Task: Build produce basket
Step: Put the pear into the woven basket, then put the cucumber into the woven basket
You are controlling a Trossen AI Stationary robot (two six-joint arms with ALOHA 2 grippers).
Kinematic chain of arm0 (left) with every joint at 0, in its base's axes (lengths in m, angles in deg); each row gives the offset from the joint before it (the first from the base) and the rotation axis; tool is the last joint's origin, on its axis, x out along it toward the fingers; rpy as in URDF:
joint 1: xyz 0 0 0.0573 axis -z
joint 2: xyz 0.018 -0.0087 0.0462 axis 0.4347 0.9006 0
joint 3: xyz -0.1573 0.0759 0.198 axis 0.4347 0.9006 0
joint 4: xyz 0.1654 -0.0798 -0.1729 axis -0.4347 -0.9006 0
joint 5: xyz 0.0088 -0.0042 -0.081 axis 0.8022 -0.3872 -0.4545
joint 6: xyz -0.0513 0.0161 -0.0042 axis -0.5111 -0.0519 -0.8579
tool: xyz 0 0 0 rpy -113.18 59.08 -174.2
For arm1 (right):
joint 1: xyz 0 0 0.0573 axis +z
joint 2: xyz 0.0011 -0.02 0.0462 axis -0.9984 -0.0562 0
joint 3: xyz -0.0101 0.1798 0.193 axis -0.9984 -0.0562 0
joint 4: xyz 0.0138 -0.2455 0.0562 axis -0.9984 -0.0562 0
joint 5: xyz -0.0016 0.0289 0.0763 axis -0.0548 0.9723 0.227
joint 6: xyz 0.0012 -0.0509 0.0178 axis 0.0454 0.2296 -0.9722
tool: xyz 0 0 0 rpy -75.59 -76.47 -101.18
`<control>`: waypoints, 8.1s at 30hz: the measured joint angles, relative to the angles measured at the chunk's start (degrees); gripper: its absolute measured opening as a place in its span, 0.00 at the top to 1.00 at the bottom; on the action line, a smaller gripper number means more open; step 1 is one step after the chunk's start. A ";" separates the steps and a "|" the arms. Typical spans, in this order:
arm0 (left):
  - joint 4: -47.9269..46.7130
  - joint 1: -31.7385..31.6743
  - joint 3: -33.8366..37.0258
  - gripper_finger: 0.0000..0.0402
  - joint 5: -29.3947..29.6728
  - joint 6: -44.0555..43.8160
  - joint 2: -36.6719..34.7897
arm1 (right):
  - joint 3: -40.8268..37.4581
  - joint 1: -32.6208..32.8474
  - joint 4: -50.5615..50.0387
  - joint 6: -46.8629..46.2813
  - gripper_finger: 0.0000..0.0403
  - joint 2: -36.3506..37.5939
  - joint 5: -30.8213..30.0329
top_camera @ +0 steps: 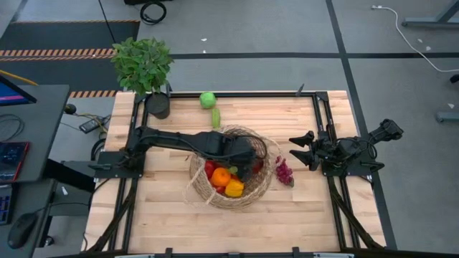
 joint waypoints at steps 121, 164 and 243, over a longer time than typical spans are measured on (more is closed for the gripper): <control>-13.12 -6.98 -12.73 0.12 -15.63 24.51 2.62 | 0.00 0.00 2.54 -0.02 0.13 0.02 0.01; -8.51 -4.25 -12.51 0.12 -4.66 30.82 -1.88 | 63.39 -5.80 -29.06 7.66 0.13 -55.30 4.57; 16.12 -27.86 22.76 0.12 -1.39 42.07 -21.51 | 26.80 -0.19 10.78 11.08 0.13 -25.29 18.45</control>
